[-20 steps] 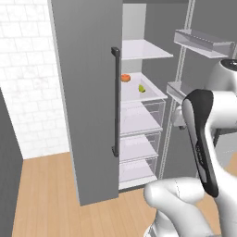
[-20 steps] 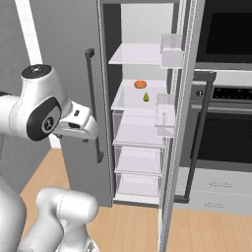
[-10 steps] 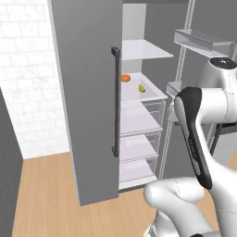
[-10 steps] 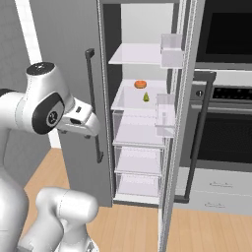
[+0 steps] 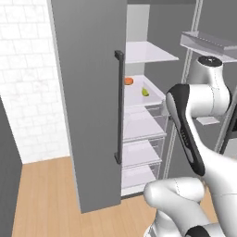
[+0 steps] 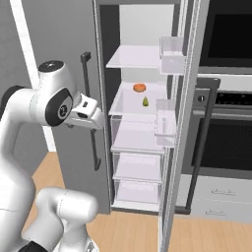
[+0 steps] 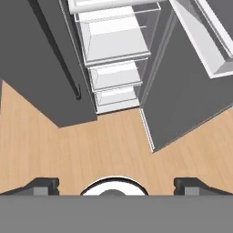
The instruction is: Grab a lemon wedge from the fridge and one ice cube from the ice bowl, and put them in the glass of lemonade.
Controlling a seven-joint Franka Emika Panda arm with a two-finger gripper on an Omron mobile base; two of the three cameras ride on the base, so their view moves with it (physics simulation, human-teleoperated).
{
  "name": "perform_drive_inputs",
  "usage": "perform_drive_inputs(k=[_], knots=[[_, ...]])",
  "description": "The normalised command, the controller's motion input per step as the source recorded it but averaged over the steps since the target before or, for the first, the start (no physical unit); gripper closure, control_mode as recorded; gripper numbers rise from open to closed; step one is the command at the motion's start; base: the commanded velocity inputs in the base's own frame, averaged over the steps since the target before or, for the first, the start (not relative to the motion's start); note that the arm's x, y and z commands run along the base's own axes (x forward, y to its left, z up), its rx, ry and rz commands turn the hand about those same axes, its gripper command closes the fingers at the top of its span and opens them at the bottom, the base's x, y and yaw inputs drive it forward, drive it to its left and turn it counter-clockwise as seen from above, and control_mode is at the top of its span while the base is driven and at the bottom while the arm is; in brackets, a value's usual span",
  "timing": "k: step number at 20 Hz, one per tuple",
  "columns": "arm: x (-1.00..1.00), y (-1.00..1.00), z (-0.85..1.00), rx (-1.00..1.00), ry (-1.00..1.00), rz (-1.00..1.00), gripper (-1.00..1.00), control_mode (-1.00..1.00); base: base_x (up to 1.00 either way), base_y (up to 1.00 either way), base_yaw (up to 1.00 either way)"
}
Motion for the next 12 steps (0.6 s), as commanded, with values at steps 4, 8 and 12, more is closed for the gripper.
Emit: perform_drive_inputs(k=[4, 8, 12], knots=[[0.0, 0.0, 0.0, 0.0, 0.0, 0.0, -1.0, 1.0, 0.78, 0.0, 0.0], [0.0, 0.0, 0.0, 0.0, 0.0, 0.0, -1.0, 1.0, 0.82, -0.13, 0.0], [0.0, 0.0, 0.0, 0.0, 0.0, 0.0, -1.0, 1.0, 0.78, -0.29, 0.0]])
